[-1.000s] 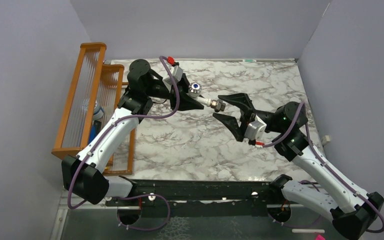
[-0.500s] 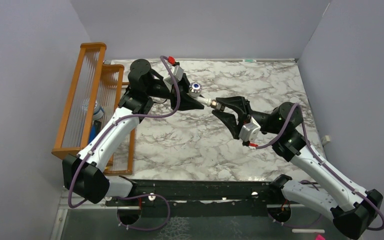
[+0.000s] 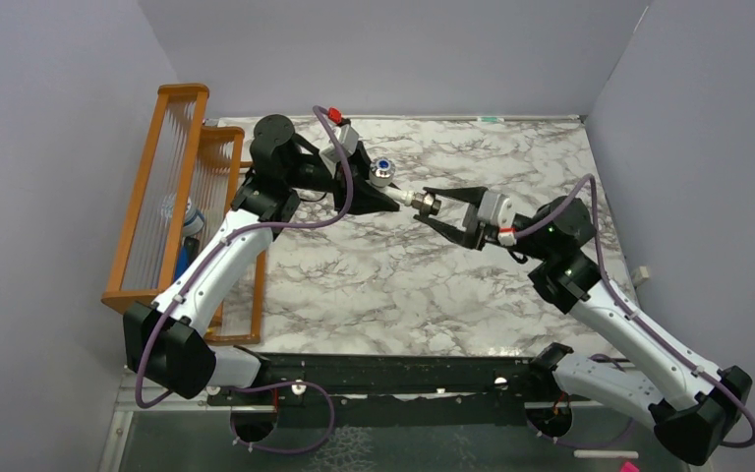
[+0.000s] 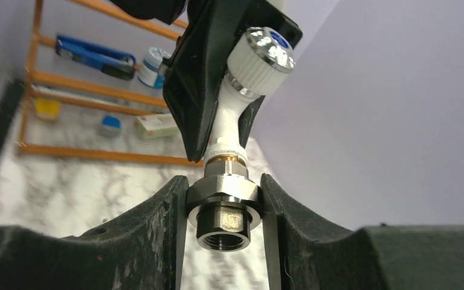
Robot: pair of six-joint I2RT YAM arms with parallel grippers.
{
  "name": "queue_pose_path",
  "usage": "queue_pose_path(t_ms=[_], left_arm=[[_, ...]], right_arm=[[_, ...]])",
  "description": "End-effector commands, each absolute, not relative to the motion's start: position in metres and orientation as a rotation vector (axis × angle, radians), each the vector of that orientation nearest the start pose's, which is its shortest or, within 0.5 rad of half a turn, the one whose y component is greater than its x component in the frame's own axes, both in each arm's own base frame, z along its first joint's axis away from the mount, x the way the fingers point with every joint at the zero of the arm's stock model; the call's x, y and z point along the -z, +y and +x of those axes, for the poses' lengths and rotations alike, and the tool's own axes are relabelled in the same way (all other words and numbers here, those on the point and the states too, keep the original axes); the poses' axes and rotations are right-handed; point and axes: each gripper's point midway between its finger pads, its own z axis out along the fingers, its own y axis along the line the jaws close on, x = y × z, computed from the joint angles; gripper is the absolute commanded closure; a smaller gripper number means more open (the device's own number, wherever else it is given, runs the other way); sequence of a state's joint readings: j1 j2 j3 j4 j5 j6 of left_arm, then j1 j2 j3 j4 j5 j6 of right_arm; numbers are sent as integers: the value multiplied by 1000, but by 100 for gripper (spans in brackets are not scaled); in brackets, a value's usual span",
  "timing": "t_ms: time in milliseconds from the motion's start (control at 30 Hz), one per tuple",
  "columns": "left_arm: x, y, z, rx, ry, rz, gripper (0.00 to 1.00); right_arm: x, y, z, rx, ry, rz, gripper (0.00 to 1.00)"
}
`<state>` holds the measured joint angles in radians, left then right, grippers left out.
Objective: Install the water faucets
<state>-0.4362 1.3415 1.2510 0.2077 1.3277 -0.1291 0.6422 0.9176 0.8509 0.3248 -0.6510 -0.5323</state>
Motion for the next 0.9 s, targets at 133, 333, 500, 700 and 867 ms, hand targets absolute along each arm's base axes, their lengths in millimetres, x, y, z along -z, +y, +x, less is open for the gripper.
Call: queue_pose_path(t_ms=[133,333,500,700,867], left_arm=[[-407,-293,210,1325,966,1373,100],[-408,-292,209,1321,962,1372,100],[-408,-292,208,1325,962,1374,100],[-408,-292,208,1322,959,1375,100],[-407,-292,208,1327,967,1371,100]], right_arm=[[-417,265,224,-1113,1234,-497,87],[-417,269,217,-1287,1254,-388,83],[-422,265,218,-1174,1183,-470,42],[-447,253,212,-936,989,-631,23],[-457,256,186,-800,770,-872,21]])
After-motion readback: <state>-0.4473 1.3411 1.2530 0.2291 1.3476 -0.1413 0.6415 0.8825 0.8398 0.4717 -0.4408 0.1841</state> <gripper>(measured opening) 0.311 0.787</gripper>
